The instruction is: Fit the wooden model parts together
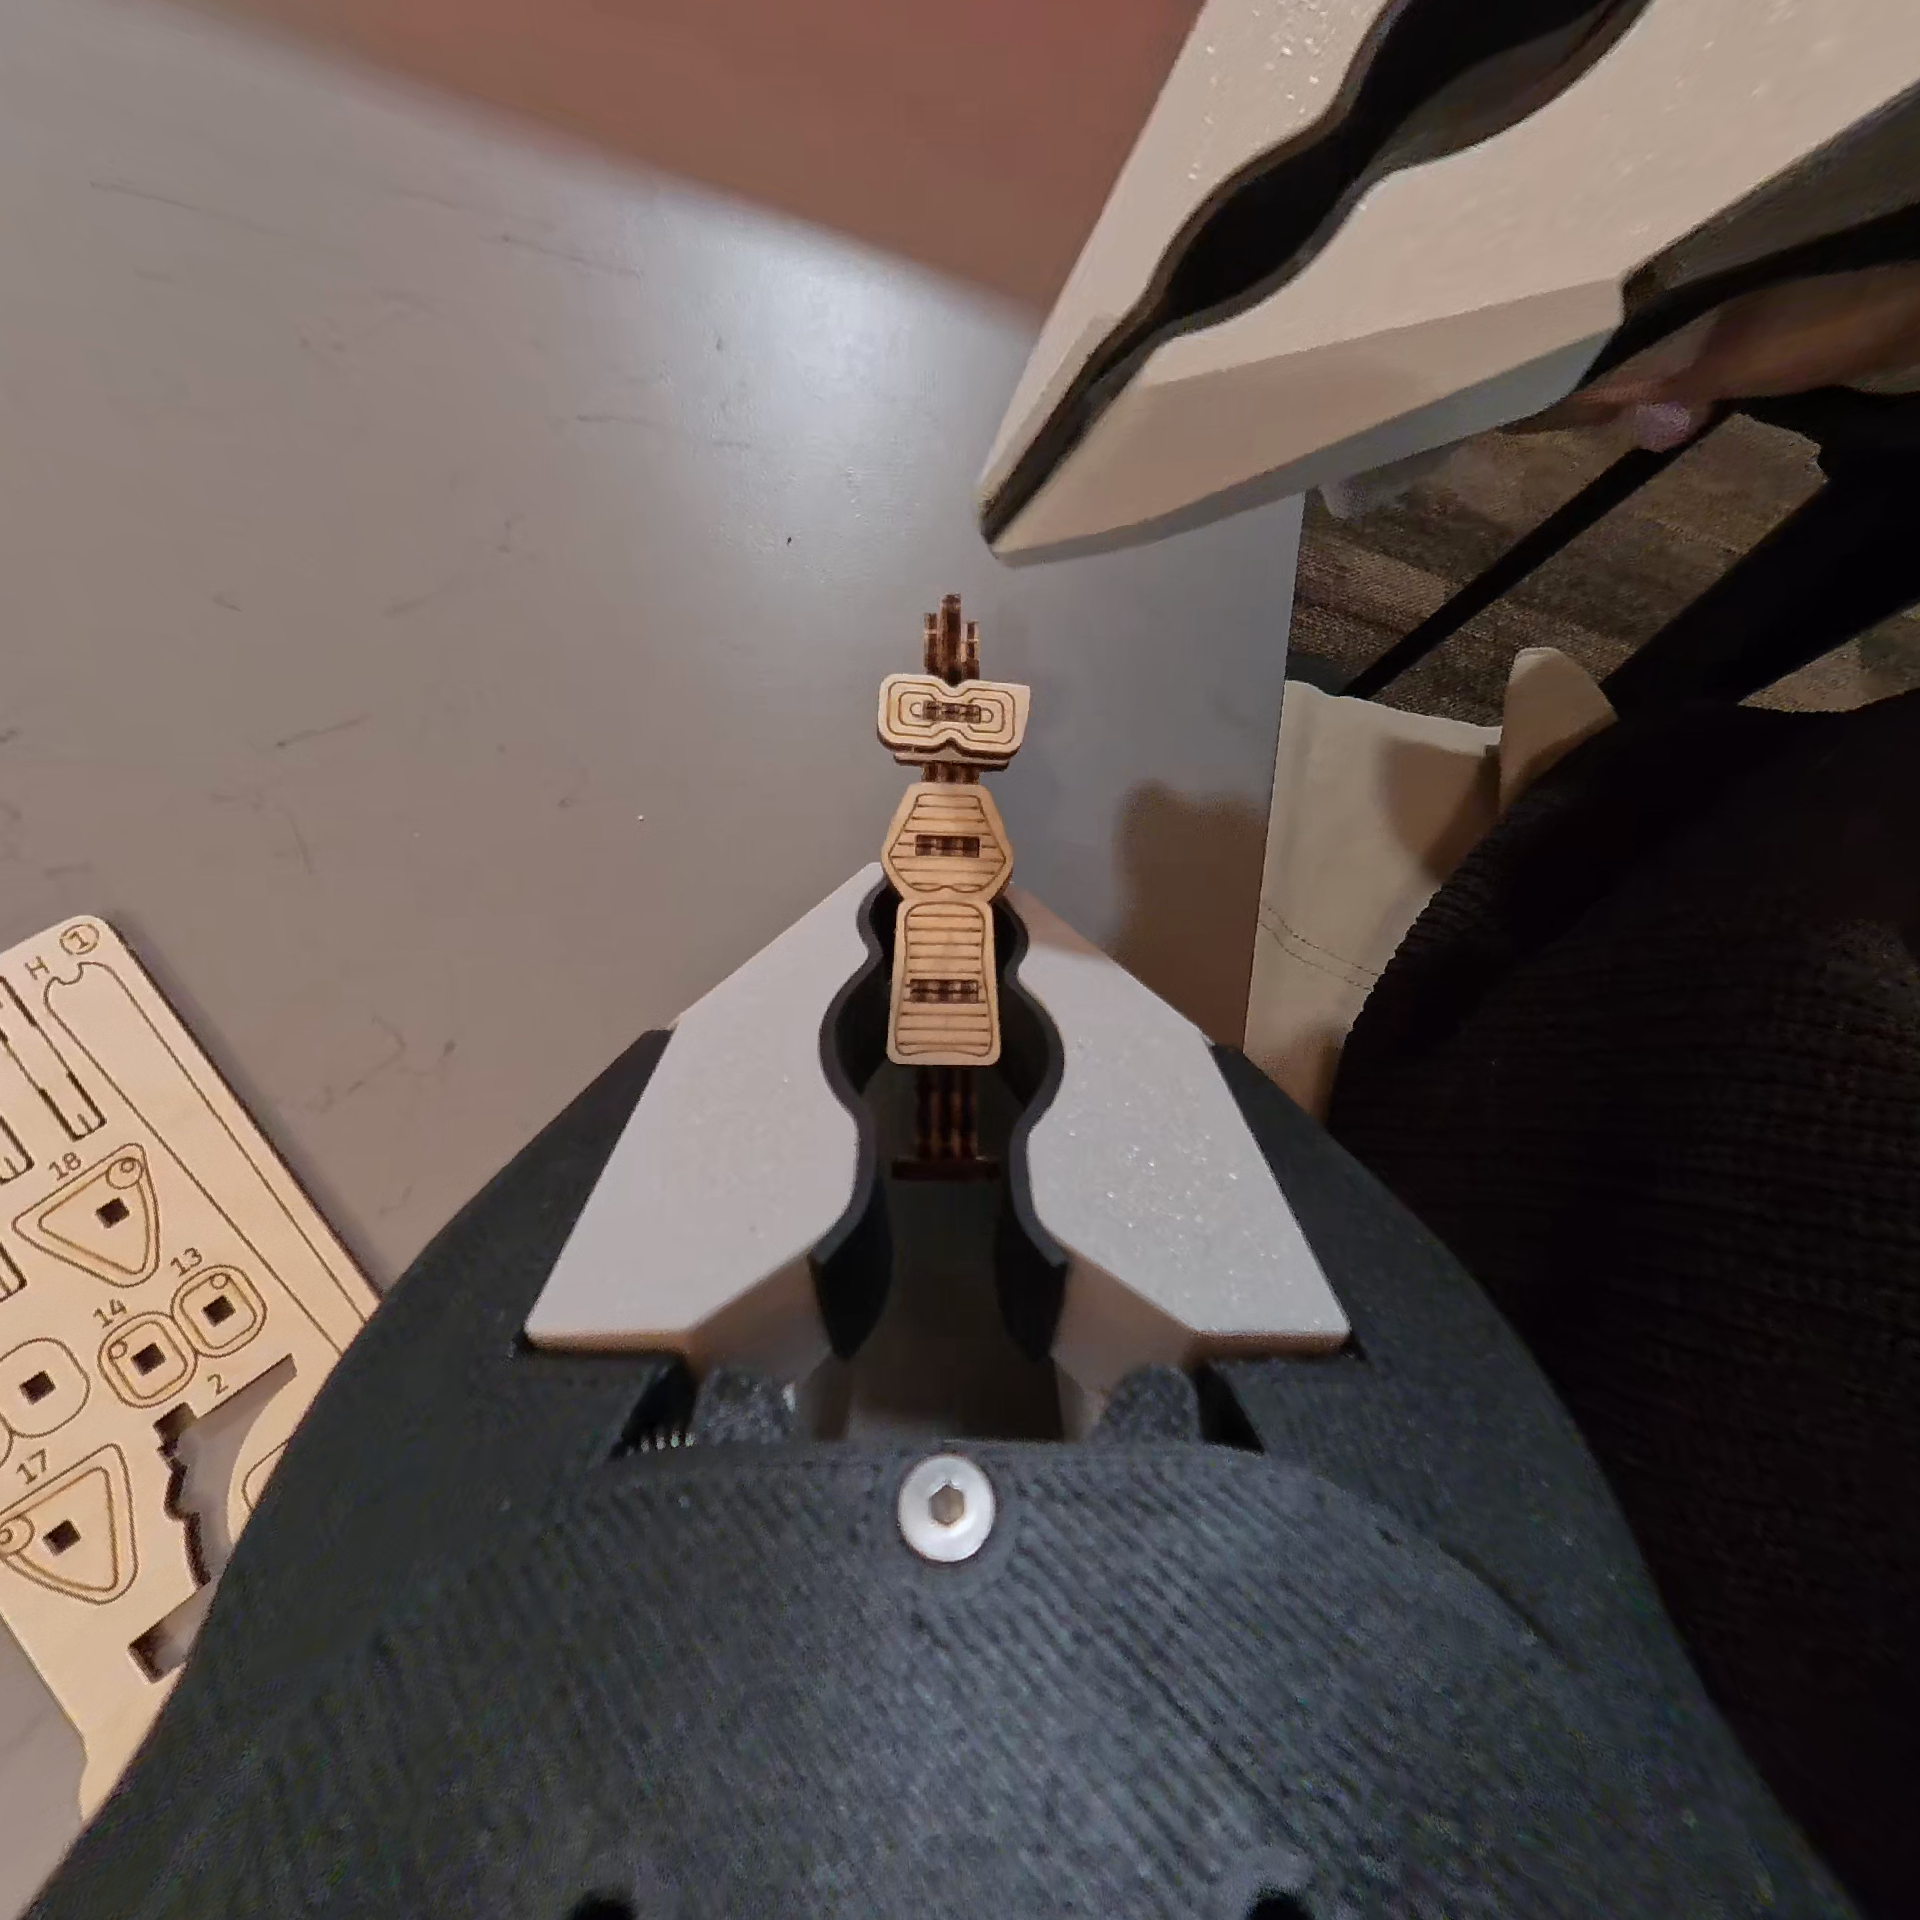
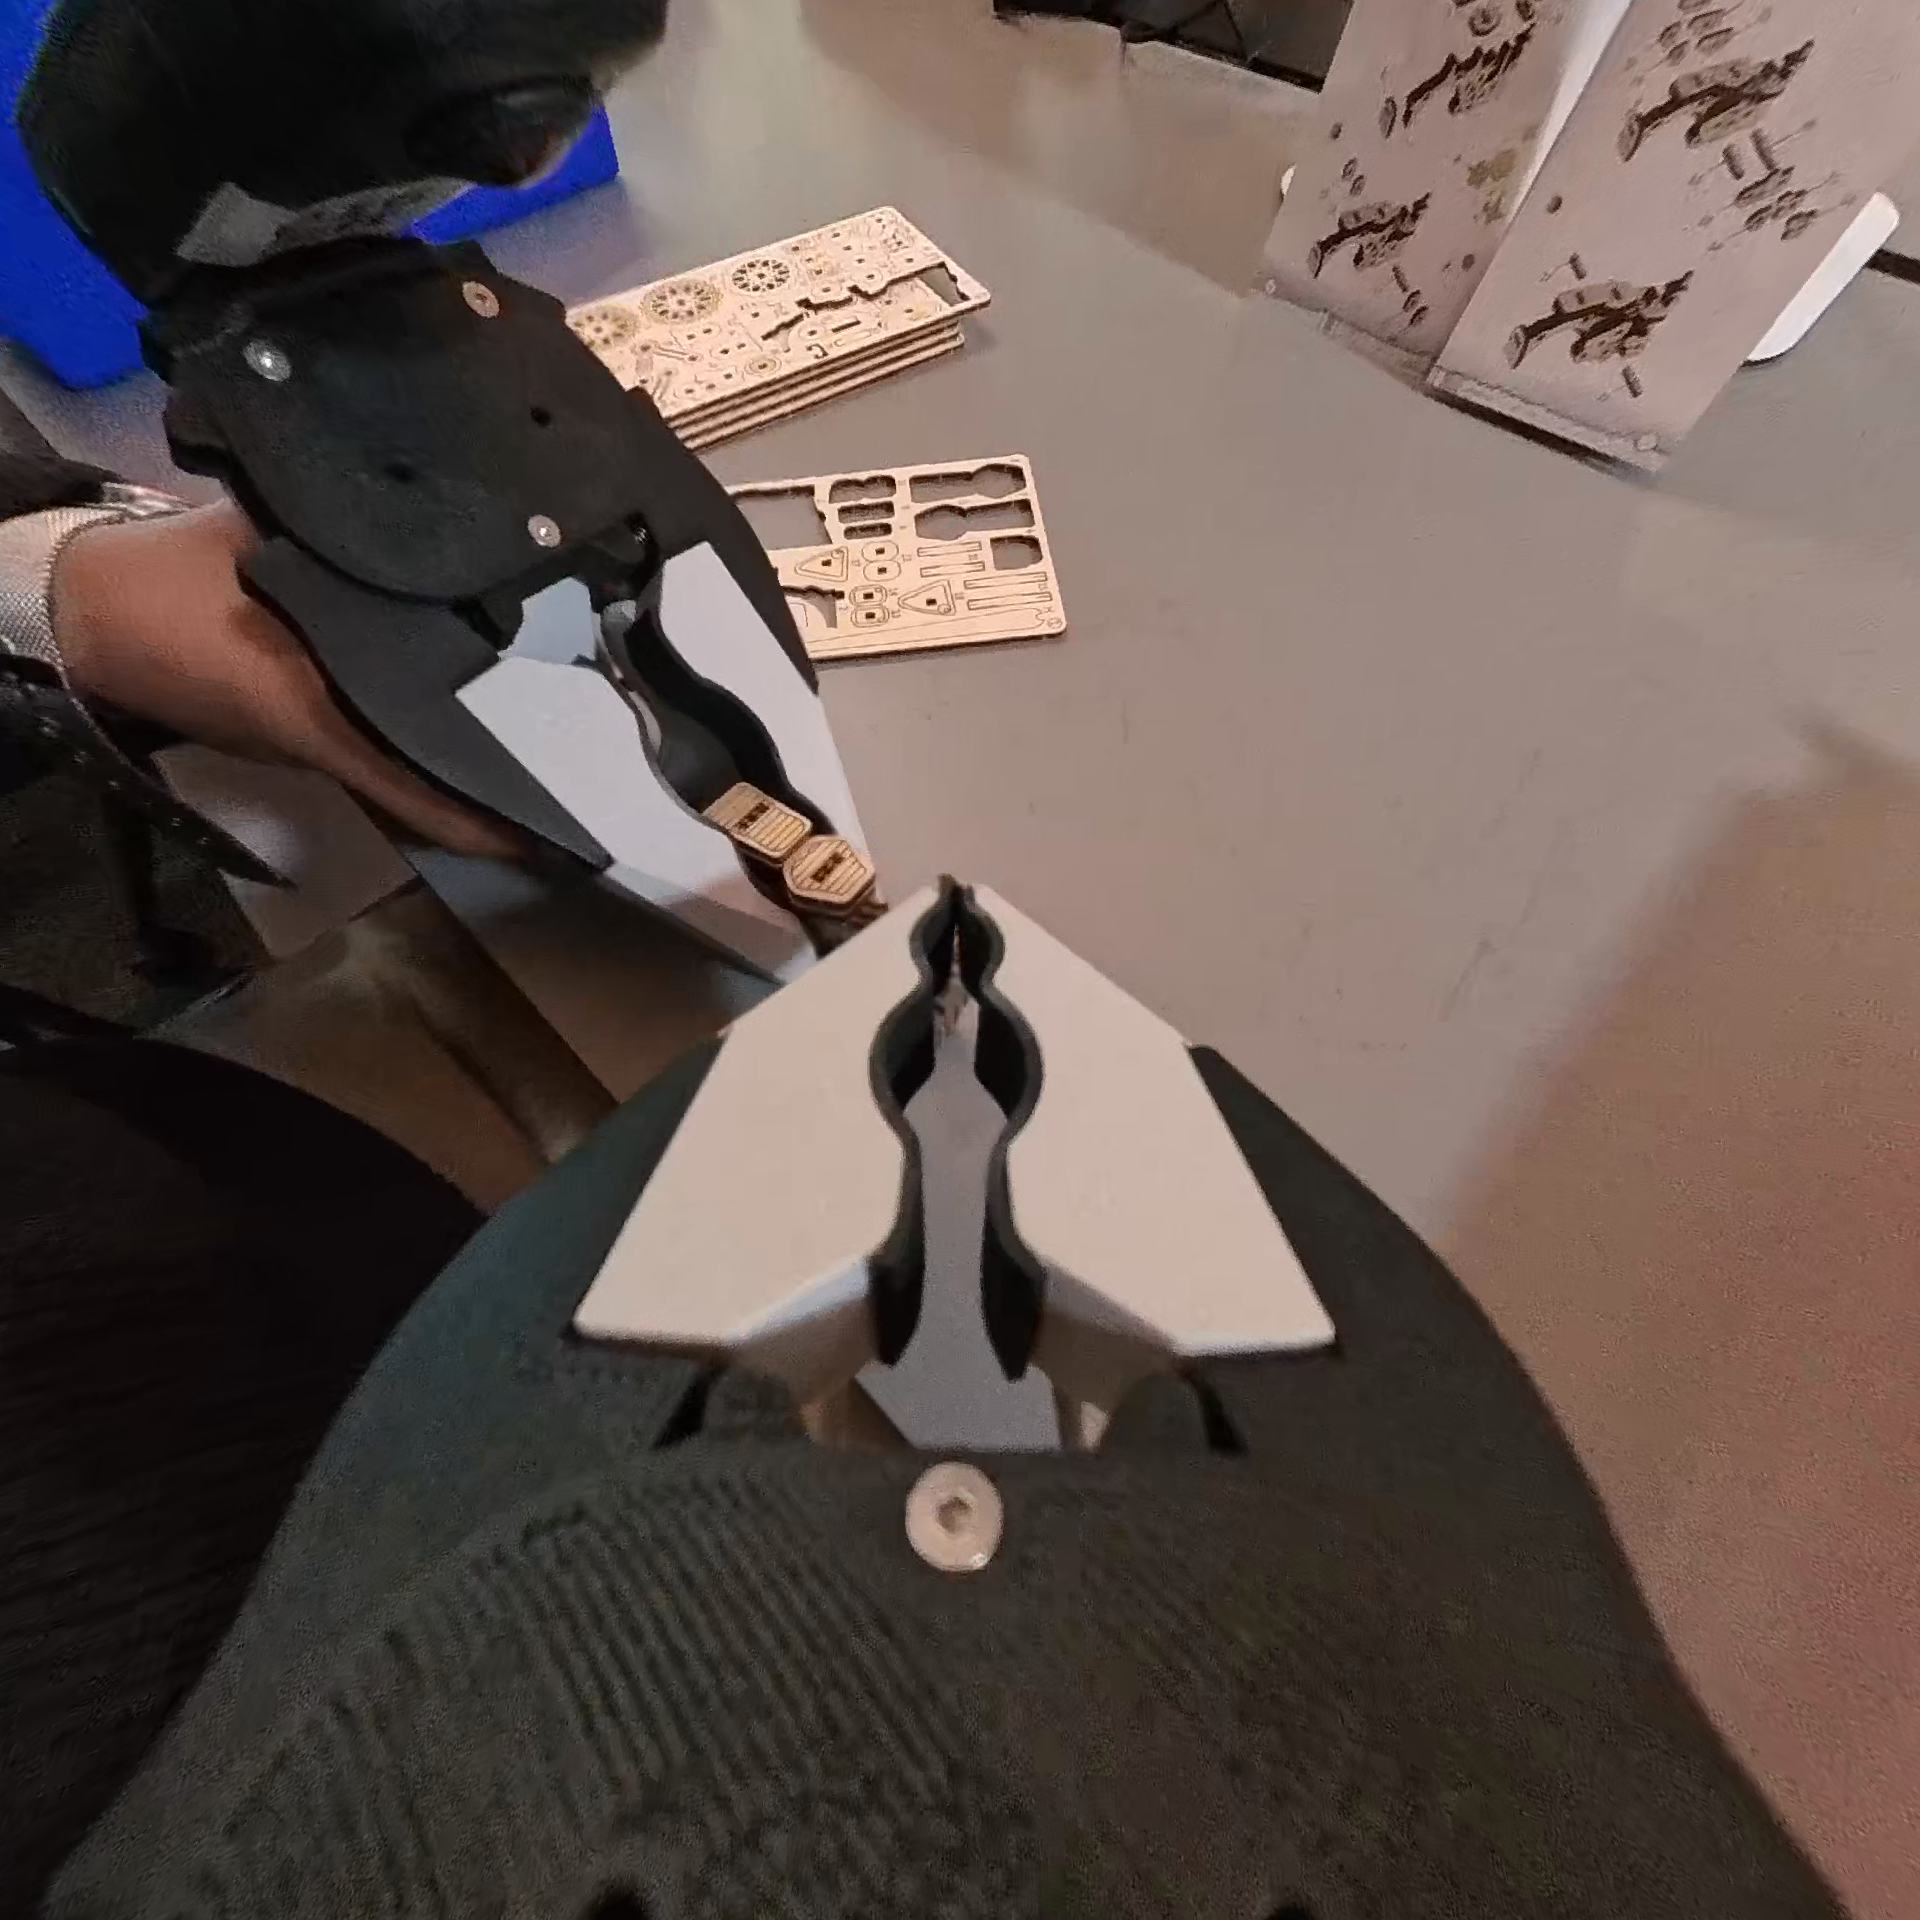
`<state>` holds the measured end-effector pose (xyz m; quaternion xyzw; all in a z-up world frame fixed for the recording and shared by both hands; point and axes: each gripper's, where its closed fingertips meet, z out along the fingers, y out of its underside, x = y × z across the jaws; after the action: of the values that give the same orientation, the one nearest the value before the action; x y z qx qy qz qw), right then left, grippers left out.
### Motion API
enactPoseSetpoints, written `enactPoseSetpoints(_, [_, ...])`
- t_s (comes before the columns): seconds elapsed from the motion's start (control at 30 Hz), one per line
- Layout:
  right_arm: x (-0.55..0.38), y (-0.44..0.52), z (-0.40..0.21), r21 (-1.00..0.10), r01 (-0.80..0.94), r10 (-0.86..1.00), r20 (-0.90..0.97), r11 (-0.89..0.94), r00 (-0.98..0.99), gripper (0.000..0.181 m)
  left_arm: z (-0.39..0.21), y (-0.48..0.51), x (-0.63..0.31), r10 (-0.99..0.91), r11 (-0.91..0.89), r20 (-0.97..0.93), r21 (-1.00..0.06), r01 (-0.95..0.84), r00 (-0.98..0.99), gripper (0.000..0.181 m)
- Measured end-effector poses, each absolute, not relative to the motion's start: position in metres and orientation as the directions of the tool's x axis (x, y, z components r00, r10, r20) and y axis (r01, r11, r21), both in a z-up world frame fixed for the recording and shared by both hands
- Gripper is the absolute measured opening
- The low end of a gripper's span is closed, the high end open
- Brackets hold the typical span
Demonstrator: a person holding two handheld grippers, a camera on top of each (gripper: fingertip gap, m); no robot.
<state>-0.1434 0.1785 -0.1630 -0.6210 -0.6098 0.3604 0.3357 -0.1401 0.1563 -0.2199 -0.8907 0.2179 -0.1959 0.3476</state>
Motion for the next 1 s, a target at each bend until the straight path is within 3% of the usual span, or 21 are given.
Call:
enactPoseSetpoints(0.17, [-0.141,0.182,-0.157,-0.886,0.464,0.999,-0.015,0.004,-0.038,0.0,-0.22,0.153,-0.135,-0.56,-0.648,0.188,-0.706,-0.285,0.807,0.013])
enactPoseSetpoints(0.53, [-0.123,0.165,-0.167,-0.876,0.482,0.955,-0.136,0.008,-0.263,0.031,-0.22,0.141,-0.12,-0.659,-0.594,0.159,-0.71,-0.379,0.735,0.014])
enactPoseSetpoints(0.77, [-0.114,0.144,-0.178,-0.855,0.495,0.917,-0.06,0.158,-0.395,0.036,-0.22,0.136,-0.114,-0.702,-0.565,0.148,-0.711,-0.419,0.696,0.014])
enactPoseSetpoints(1.0, [-0.114,0.144,-0.194,-0.812,0.536,0.917,-0.001,0.231,-0.398,0.036,-0.219,0.135,-0.113,-0.705,-0.57,0.164,-0.71,-0.414,0.69,0.014])
